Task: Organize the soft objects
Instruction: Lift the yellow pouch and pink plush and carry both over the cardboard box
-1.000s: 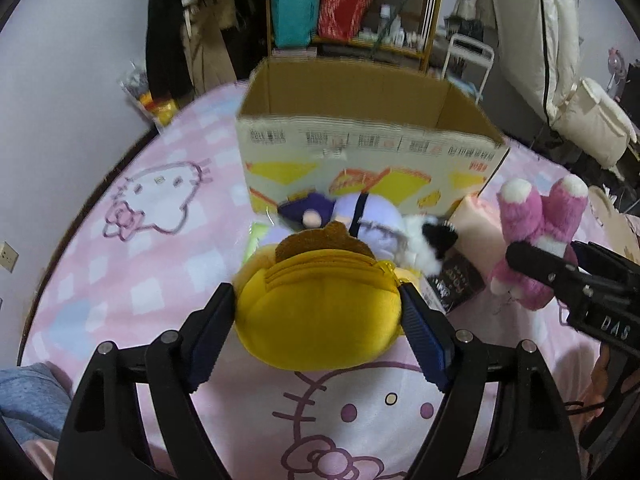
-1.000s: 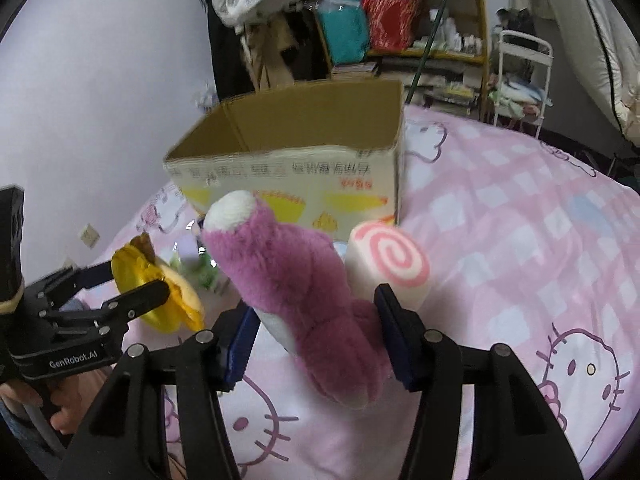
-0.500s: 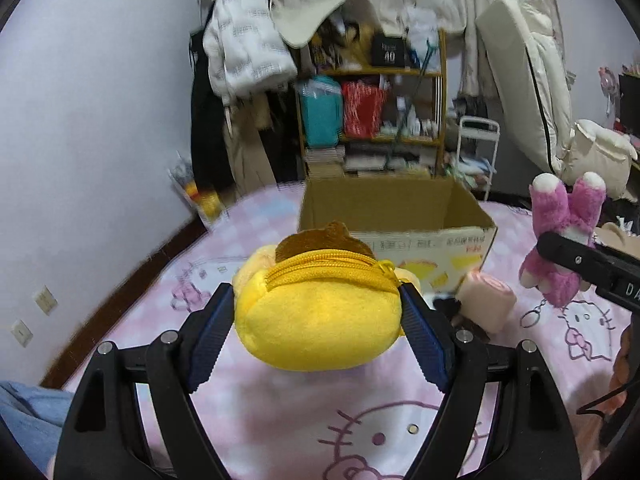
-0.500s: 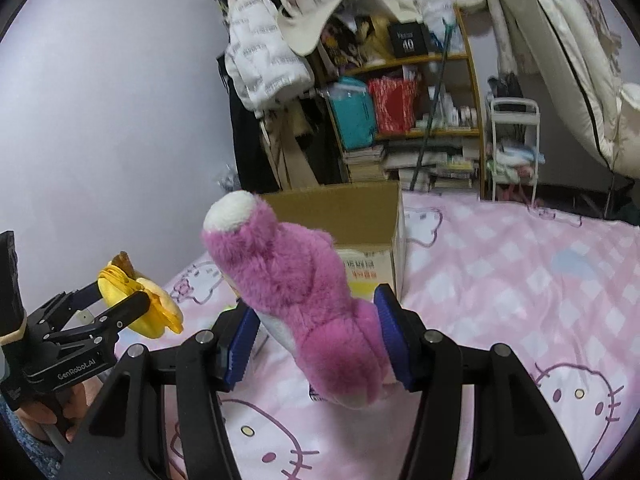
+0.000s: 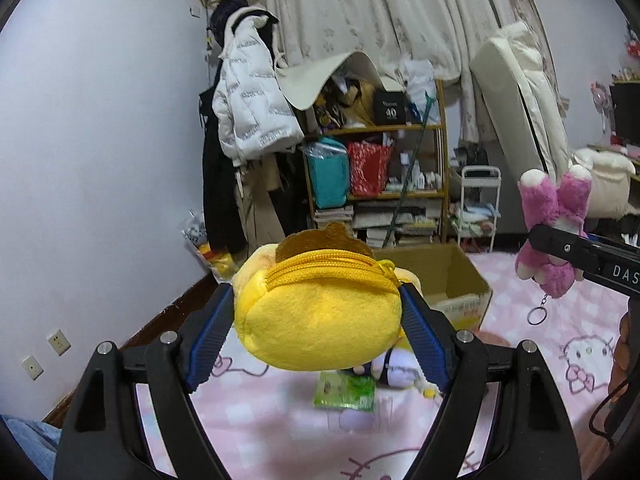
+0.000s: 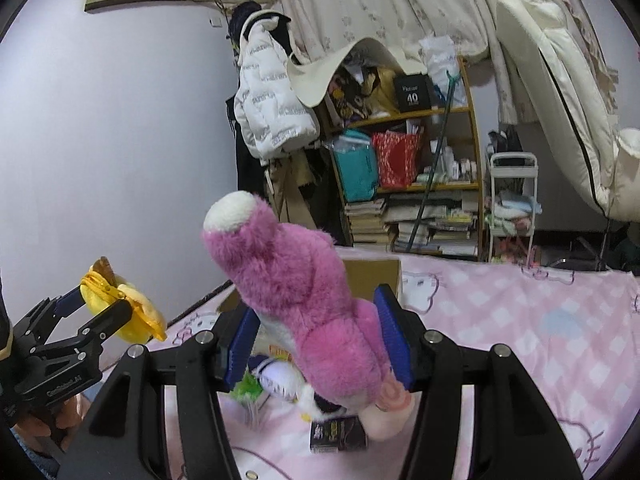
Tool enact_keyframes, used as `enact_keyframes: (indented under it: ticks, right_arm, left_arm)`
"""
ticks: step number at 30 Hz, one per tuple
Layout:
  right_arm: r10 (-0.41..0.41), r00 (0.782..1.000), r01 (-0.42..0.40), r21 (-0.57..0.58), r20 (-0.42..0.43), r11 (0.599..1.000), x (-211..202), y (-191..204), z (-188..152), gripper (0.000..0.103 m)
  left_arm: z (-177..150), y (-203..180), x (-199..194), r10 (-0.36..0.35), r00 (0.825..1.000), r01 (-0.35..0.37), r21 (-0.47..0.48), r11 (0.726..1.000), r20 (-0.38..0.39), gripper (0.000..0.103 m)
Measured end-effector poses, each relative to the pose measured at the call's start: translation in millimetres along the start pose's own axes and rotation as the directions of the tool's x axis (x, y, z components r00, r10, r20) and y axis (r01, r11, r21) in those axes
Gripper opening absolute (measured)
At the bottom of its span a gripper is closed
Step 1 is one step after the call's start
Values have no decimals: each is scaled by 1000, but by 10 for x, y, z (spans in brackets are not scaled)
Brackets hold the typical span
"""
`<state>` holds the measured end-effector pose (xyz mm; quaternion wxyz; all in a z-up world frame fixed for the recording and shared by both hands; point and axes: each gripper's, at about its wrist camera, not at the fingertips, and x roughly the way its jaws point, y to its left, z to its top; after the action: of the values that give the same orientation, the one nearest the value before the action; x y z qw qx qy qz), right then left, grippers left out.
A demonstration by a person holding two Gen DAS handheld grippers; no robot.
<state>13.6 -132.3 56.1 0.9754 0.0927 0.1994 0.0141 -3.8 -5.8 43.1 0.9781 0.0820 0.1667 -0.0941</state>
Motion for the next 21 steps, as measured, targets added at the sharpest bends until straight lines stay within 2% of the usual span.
enact_keyframes:
  ticks: [4, 8, 12, 14, 18, 21]
  right_arm:
    - [-14, 999, 15, -25, 29, 1000, 42, 22, 218, 60]
    - [7, 999, -3, -81, 45, 997, 102, 81, 365, 60]
    - [3, 998, 4, -126, 61, 992, 196, 128, 475, 60]
    - [5, 998, 3, -132, 64, 991, 245, 129, 506, 61]
    - [5, 998, 3, -130, 62, 992, 310, 118, 533, 61]
    - [5, 999, 1, -122, 50, 993, 421, 96, 557, 61]
  left_arm:
    - [151, 49, 92, 21, 1000, -21, -26, 999, -17, 81]
    - [342, 111, 211, 23, 1000, -23, -57, 998, -10, 81]
    - [504, 145, 366, -28, 1000, 27, -83, 996, -9, 81]
    - [565, 129, 469, -40, 999, 39, -71, 997, -15, 81]
    - [620, 57, 594, -1, 1000, 1, -9, 1000, 19, 81]
    - [614, 9, 724, -16, 1000, 16, 4, 1000, 16, 81]
